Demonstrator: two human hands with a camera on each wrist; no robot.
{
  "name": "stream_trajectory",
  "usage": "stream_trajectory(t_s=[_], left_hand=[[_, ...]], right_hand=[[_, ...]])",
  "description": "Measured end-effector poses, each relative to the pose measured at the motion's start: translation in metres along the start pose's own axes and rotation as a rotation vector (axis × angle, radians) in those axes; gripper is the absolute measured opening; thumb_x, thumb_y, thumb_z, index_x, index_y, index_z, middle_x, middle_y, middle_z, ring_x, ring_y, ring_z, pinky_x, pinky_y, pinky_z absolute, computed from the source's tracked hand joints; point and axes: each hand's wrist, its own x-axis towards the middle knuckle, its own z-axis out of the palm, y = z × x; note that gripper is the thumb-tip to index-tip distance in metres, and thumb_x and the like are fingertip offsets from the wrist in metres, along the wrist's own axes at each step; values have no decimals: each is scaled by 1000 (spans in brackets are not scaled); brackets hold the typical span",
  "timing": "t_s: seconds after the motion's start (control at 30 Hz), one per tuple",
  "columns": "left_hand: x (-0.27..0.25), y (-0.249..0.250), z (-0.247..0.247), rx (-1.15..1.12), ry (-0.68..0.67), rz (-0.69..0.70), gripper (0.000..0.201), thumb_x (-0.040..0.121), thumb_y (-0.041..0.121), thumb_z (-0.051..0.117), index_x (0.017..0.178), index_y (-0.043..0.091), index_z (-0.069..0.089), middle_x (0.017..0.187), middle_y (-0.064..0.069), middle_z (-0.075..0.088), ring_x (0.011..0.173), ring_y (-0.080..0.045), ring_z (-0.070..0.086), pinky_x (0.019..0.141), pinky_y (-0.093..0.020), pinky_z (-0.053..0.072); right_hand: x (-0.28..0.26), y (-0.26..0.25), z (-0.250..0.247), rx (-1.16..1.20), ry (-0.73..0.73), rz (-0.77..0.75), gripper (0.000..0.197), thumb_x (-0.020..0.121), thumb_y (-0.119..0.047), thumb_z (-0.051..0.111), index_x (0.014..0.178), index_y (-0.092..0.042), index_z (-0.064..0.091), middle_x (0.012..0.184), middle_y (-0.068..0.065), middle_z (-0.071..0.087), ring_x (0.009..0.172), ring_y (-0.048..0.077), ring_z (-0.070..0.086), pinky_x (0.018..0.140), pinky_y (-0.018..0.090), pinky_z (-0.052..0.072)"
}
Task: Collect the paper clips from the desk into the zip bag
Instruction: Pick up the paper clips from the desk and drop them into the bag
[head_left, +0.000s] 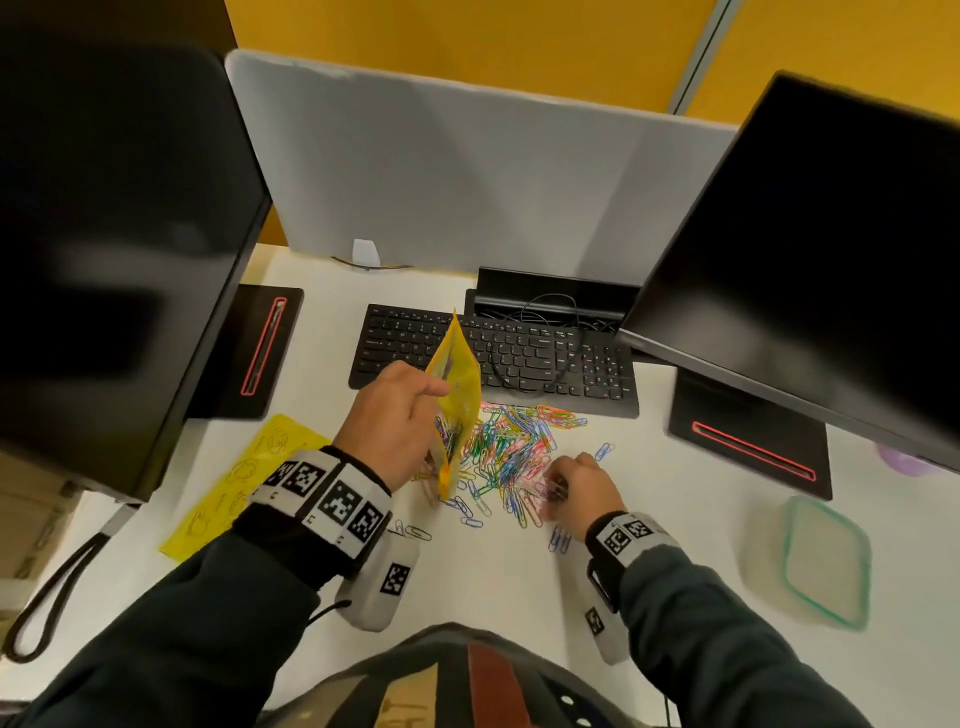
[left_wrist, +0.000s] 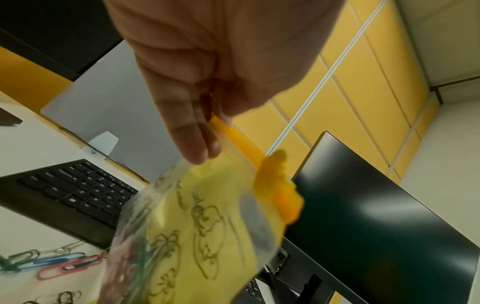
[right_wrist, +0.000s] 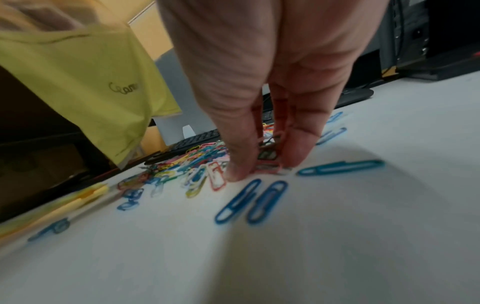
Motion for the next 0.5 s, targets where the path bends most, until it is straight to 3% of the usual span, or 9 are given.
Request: stream_trajectory(t_s=[0.07,0.17,0.33,0.43,0.5], left_hand=[[0,-2,-5,21,-65,22,39,87,-4,36,107,13,64,110,0,54,82,-13,53,80,-19,41],[1,-6,-8,127,-106,65,36,86,-2,45,110,17,64,107,9,51,86,-9,51,81,-16,38],[3,-9,-14,154,-110,130,15,77,20,70,91,16,69,98,5,56,81,-12,56,79,-30,49],[5,-11,-17,131,-70,189,10,76,23,70,77,15,65,91,7,53,81,-13,54,78,-35,50],[6,-12,-17,121,-67,204,11,76,23,71,78,15,63,98,9,50,86,-13,54,80,-34,50]], right_hand=[[1,-1,-5,-19,-35,9,33,72,-14,75,101,-11,60,100,6,56,92,24,56,83,27,44],[2,-1,-6,-25,-54,9,24,78,-15,69,101,-10,63,104,9,66,96,25,60,83,27,46],[-3,0,-4,-109,-24,1,22,84,-24,64,104,-16,64,109,5,58,101,23,57,87,29,45],[-10,-1,-8,-2,55,-15,6,83,-24,65,88,-20,66,99,1,57,92,19,57,83,27,46],[-16,-10,-21,198,99,3,14,84,-20,65,71,-24,60,81,0,64,75,15,60,76,29,50]])
